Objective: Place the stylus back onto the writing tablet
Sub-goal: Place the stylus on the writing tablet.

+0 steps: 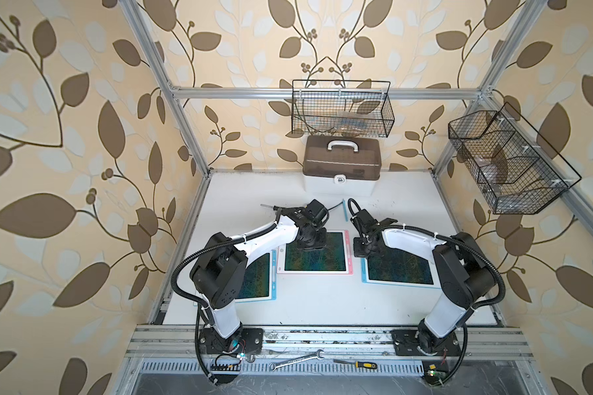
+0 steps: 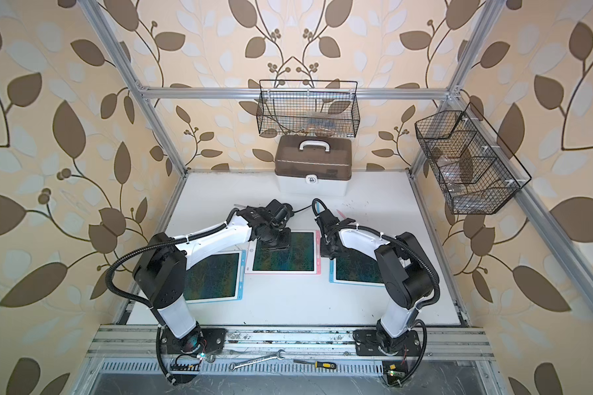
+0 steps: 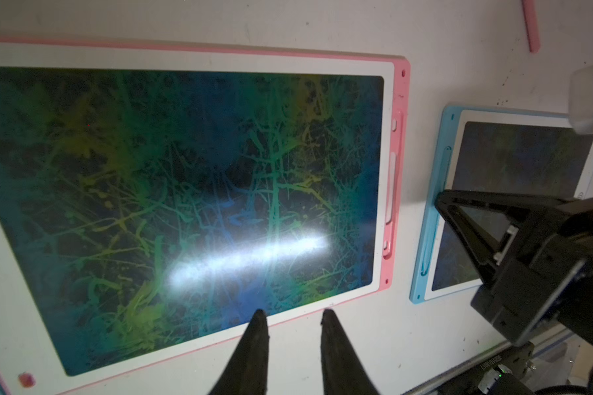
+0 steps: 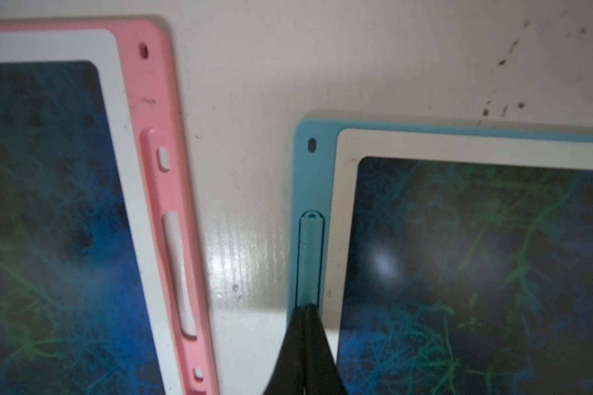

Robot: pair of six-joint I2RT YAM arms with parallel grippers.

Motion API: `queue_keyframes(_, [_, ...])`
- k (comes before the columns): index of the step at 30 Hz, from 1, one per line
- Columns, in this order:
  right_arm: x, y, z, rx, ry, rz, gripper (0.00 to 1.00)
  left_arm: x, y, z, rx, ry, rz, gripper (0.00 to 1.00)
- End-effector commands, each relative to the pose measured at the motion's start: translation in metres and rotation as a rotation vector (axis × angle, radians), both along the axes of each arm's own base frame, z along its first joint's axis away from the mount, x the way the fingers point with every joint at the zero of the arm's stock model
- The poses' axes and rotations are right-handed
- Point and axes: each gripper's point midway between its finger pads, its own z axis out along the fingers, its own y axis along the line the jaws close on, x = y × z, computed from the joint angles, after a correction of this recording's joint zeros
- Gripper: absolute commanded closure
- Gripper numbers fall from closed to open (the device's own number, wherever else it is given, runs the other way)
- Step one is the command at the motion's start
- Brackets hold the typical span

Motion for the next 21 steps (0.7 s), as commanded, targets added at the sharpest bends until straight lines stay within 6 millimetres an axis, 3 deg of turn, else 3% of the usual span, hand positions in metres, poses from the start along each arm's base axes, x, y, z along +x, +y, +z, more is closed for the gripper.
queue_keyframes(1, [-0.029,-0.015,-0.024,-0.069,0.106,-0.012,1.0,-0.004,-0.003,0.012,-0.016,-0.025,-0.018,0.72])
queue_keyframes(21, [-0.039,-0.013,-0.016,-0.093,0.105,-0.008,1.0,-0.004,-0.001,0.009,-0.015,-0.034,-0.017,0.72])
